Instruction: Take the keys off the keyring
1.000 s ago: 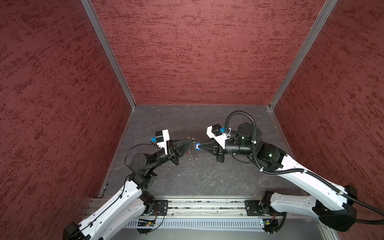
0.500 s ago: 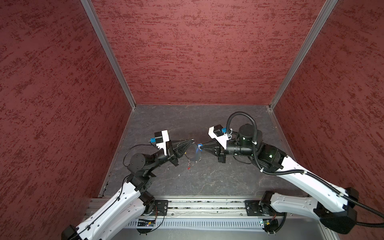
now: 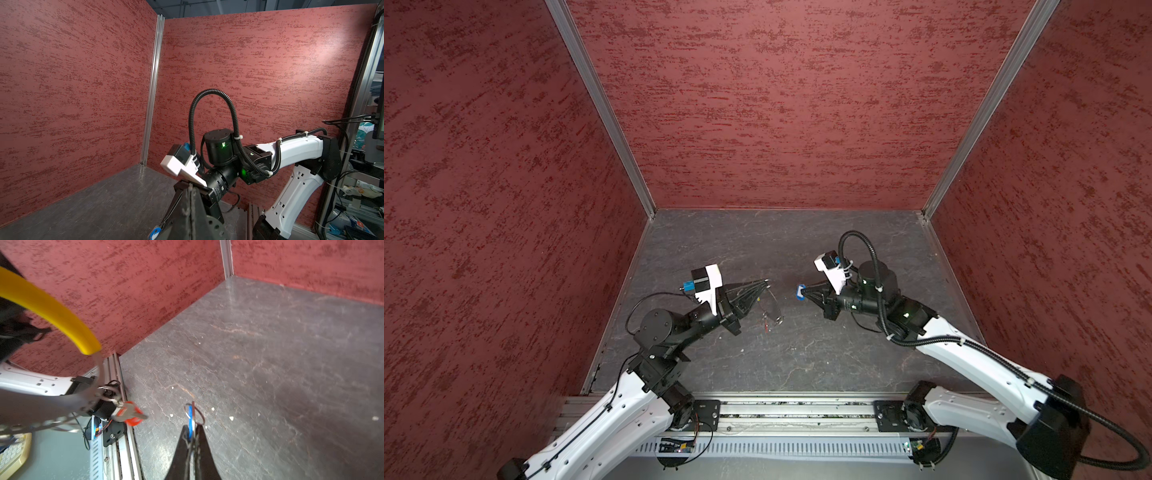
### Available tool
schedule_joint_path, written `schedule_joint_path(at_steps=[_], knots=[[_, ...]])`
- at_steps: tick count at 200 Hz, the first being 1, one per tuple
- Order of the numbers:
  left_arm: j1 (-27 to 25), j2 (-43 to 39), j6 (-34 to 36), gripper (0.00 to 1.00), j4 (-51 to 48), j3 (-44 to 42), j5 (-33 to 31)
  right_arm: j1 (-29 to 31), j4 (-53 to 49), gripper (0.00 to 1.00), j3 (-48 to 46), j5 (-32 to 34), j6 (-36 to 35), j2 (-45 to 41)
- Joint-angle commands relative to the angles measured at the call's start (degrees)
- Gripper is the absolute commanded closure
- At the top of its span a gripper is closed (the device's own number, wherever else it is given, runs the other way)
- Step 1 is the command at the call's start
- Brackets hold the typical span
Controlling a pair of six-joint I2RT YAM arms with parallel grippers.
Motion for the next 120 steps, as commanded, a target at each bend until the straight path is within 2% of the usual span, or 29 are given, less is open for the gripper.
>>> schedule_joint_path(at_steps=[1, 66, 120], knots=[[-0.65, -0.47, 1.05, 1.0, 0.11, 0.47, -1.91, -0.68, 8.66, 1.0, -4.71, 0.05, 7.31, 3.3], [-1.84, -0.03, 0.05, 1.0, 2.81, -1.03, -2.5, -2.17, 18.86, 1.0, -14.16, 1.55, 15.19, 15.65], [-2.18, -0.36, 0.09, 1.0, 2.58, -1.41, -3.31, -2.66, 17.55, 0.93, -14.69, 8.18, 17.67, 21.17]])
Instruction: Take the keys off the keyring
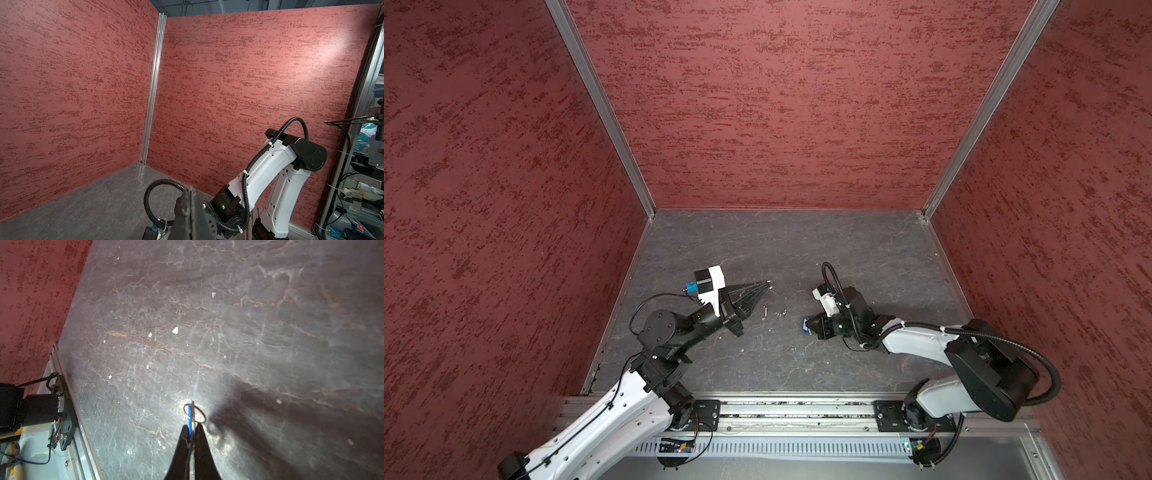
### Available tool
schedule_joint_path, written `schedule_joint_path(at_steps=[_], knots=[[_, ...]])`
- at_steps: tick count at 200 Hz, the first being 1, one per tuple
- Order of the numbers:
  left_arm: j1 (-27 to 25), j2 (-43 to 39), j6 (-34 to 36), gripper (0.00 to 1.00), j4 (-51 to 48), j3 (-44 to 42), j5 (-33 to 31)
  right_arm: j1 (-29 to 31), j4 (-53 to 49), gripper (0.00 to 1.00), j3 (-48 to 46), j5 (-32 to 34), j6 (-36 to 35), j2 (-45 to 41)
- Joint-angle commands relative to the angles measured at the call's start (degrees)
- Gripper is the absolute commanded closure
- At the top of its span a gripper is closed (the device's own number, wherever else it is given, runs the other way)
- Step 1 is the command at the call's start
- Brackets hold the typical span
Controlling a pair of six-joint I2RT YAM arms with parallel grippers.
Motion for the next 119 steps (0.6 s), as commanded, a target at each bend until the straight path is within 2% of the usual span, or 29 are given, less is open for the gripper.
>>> schedule_joint_path(at_steps=[1, 24, 70, 103, 119], knots=[[-0.29, -0.59, 0.08, 1.0, 1.66, -0.48, -0.98, -0.52, 2.38, 0.92, 0.15, 4.47, 2.35, 1.45], [-0.4, -0.56, -0.01, 1.0, 1.59, -0.53, -1.08, -0.52, 1.09, 0.85, 0.35, 6.51, 3.2, 2.01], [-0.36, -0.29, -0.35, 1.0, 0.95, -0.36, -1.92, -0.47, -1.25, 0.63, 0.14, 11.56, 4.08, -0.13], [-0.49, -0.07, -0.27, 1.0, 0.18, 0.13, -2.17, -0.47, -6.63, 0.57, 2.43, 14.75, 0.94, -10.47], [-0.56, 0.13, -0.44, 1.0, 0.21, 0.19, -2.44, -0.48, -8.69, 0.55, 4.44, 13.41, -1.87, -16.15]])
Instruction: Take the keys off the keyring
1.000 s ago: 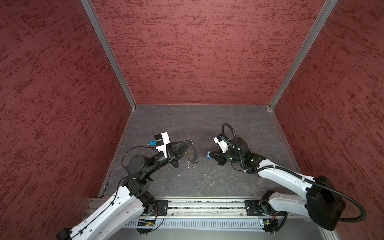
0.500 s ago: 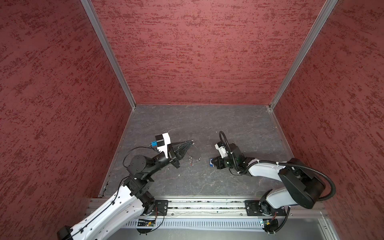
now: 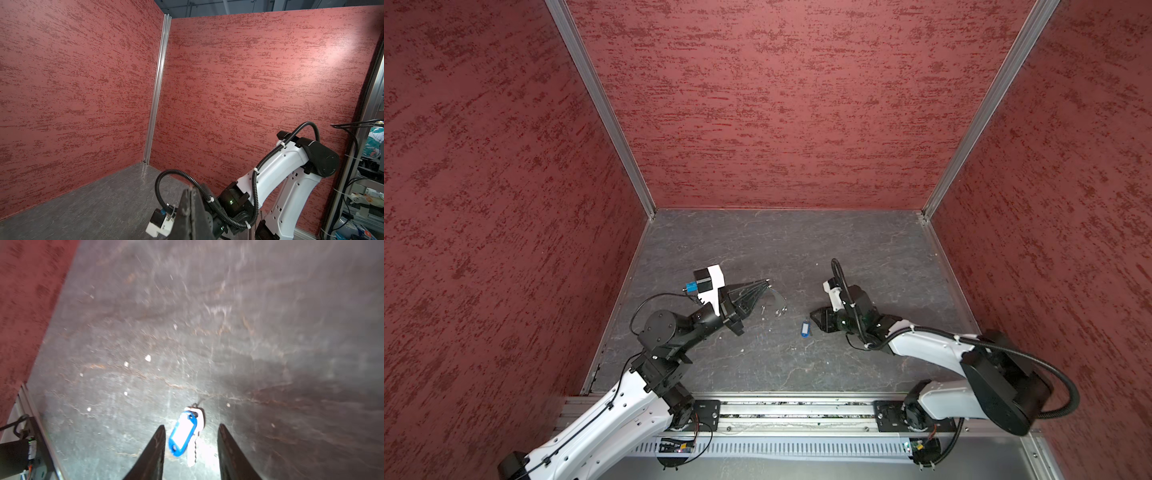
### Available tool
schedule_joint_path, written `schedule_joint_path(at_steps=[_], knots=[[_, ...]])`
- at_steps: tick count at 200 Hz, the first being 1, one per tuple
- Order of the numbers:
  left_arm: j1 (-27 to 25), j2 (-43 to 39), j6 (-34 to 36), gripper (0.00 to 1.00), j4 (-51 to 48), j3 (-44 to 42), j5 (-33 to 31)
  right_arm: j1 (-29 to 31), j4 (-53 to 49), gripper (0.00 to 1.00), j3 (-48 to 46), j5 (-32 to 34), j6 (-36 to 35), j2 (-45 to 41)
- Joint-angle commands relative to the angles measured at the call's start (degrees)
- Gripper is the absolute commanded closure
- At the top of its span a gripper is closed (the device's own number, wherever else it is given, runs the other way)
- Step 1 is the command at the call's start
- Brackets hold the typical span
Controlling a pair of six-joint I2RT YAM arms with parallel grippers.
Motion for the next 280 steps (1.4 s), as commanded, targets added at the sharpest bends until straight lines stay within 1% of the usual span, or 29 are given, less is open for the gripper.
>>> schedule_joint_path(at_steps=[1, 21, 38, 63, 82, 103, 118, 135, 167, 190, 202, 228, 258, 280], knots=[[-0.39, 0.09, -0.34, 1.0, 0.49, 0.34, -0.86, -0.26, -3.27, 0.55, 3.96, 1.9, -3.94, -7.33], [-0.52, 0.82, -0.69, 1.0, 0.47, 0.85, -1.25, -0.17, -4.87, 0.52, 7.16, -1.16, -6.84, -13.55], [-0.79, 1.84, -0.82, 1.0, 0.16, 1.58, -1.46, 0.21, -5.64, 0.5, 10.55, -5.1, -8.73, -16.74], [-1.06, 3.64, -0.89, 1.0, -0.26, 2.7, -2.21, 2.06, -3.11, 0.48, 15.05, -13.1, -9.64, -18.28], [-1.13, 4.7, -0.94, 1.0, -0.42, 3.28, -2.96, 5.24, -1.24, 0.48, 18.0, -16.82, -11.0, -18.08], [-1.32, 5.45, -0.94, 1.0, -0.53, 3.81, -4.05, 9.68, -1.08, 0.45, 20.68, -16.81, -13.83, -17.14], [-1.39, 6.04, -0.88, 1.0, -0.87, 4.15, -4.26, 11.61, -0.18, 0.42, 21.56, -16.24, -14.57, -16.48], [-1.41, 6.59, -1.04, 1.0, -1.08, 4.5, -4.53, 12.44, 0.17, 0.41, 22.32, -14.81, -15.14, -15.67], [-1.41, 7.14, -1.08, 1.0, -0.95, 4.93, -4.67, 12.89, -0.97, 0.41, 23.7, -14.81, -16.32, -13.98], [-1.51, 7.53, -1.21, 1.0, -0.59, 5.08, -4.02, 12.99, -2.08, 0.48, 24.74, -15.18, -16.87, -11.67], [-1.69, 8.0, -1.26, 1.0, -0.22, 5.08, -3.66, 13.02, -2.43, 0.54, 25.51, -15.43, -16.95, -10.25], [-1.83, 8.54, -1.56, 1.0, -0.05, 4.95, -3.47, 13.06, -3.2, 0.78, 26.41, -14.66, -17.24, -8.89], [-1.8, 8.47, -1.49, 1.0, -0.56, 4.94, -4.07, 13.06, -3.91, 1.0, 26.09, -13.26, -17.79, -9.32], [-1.87, 8.2, -1.63, 1.0, -1.39, 4.95, -4.7, 12.95, -4.31, 1.0, 25.36, -12.08, -17.92, -9.88]])
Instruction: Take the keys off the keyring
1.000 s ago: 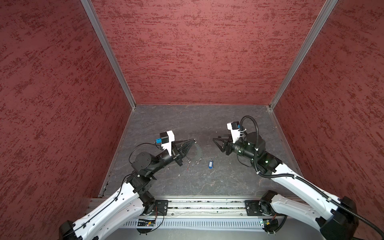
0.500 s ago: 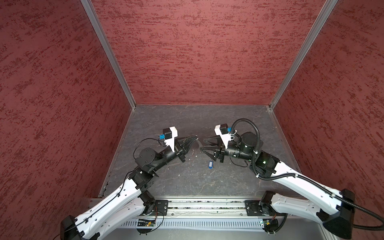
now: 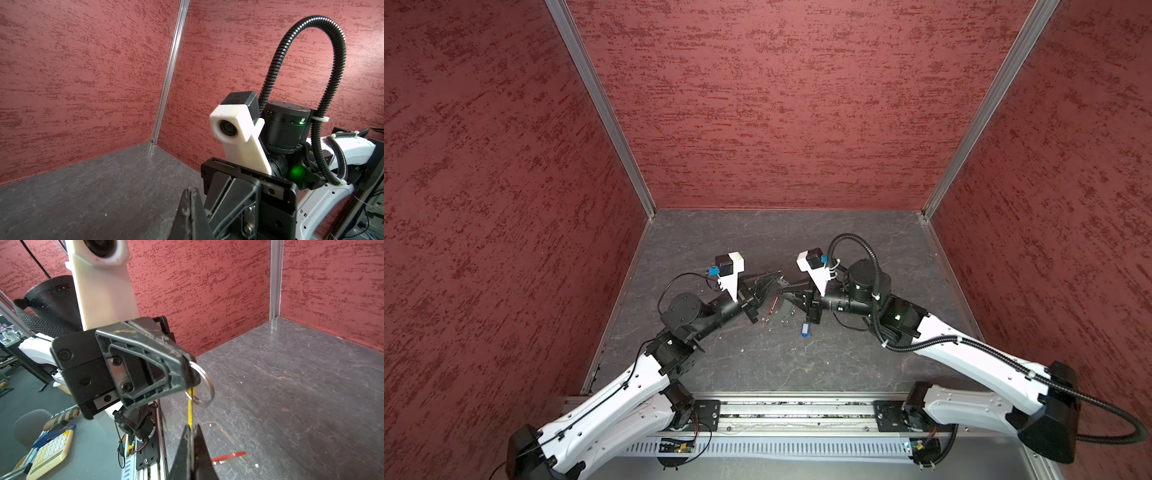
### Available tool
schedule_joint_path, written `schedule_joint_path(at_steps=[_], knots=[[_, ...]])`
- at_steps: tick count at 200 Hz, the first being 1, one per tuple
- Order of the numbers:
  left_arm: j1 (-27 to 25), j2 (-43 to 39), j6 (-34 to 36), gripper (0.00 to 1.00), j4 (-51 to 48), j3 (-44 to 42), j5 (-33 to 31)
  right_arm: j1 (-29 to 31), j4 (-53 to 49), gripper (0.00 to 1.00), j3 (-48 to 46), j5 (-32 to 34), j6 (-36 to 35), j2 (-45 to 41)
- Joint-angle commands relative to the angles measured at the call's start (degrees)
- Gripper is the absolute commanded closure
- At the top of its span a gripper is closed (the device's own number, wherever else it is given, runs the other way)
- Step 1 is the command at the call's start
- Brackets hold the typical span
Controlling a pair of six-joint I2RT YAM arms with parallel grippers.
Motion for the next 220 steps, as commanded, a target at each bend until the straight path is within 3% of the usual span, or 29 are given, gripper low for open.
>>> schedule_joint_path(at_steps=[1, 10, 22, 30, 70, 75, 82, 136, 171, 205, 220], knots=[[-0.31, -0.74, -0.34, 1.0, 0.6, 1.49, -0.33, -0.24, -0.72, 1.0, 0.8, 2.65, -0.98, -1.15], [-0.3, -1.07, -0.42, 0.89, -0.06, 1.58, -1.09, -0.59, -1.04, 1.0, 0.52, 3.23, -1.09, -1.48], [-0.32, -1.97, -0.56, 0.64, -0.92, 1.28, -2.08, -1.93, -1.79, 1.0, 0.31, 2.42, -0.85, -2.03], [-0.29, -2.69, -0.54, 0.53, -1.29, 0.91, -2.44, -2.97, -2.3, 1.0, 0.22, 1.36, -0.5, -2.43], [0.09, -5.88, 0.29, 0.32, -7.02, 0.5, -2.27, -9.9, -3.56, 1.0, 0.18, -12.05, 0.36, -4.24], [0.25, -6.13, 0.11, 0.21, -7.82, 0.48, -2.31, -10.68, -3.31, 1.0, 0.16, -14.14, 0.48, -4.45], [0.59, -6.29, -0.37, 0.17, -8.96, 0.47, -1.82, -11.59, -2.87, 1.0, 0.09, -16.99, 0.66, -4.64], [7.79, -5.02, -6.95, 0.19, -11.18, 0.54, 9.56, -13.62, -0.71, 1.0, 1.22, -31.52, 0.84, -5.22], [11.04, -1.71, -11.83, 0.34, -5.12, 0.94, 22.14, -13.94, 0.05, 1.0, 2.69, -31.85, 1.62, -3.63], [11.19, 0.11, -14.49, 0.46, -0.53, 1.05, 28.03, -14.72, 0.81, 1.0, 4.02, -29.86, 2.82, -1.64], [11.17, 0.13, -14.91, 0.46, -0.41, 1.17, 28.8, -14.99, 1.72, 1.0, 4.32, -30.16, 3.58, -0.97]])
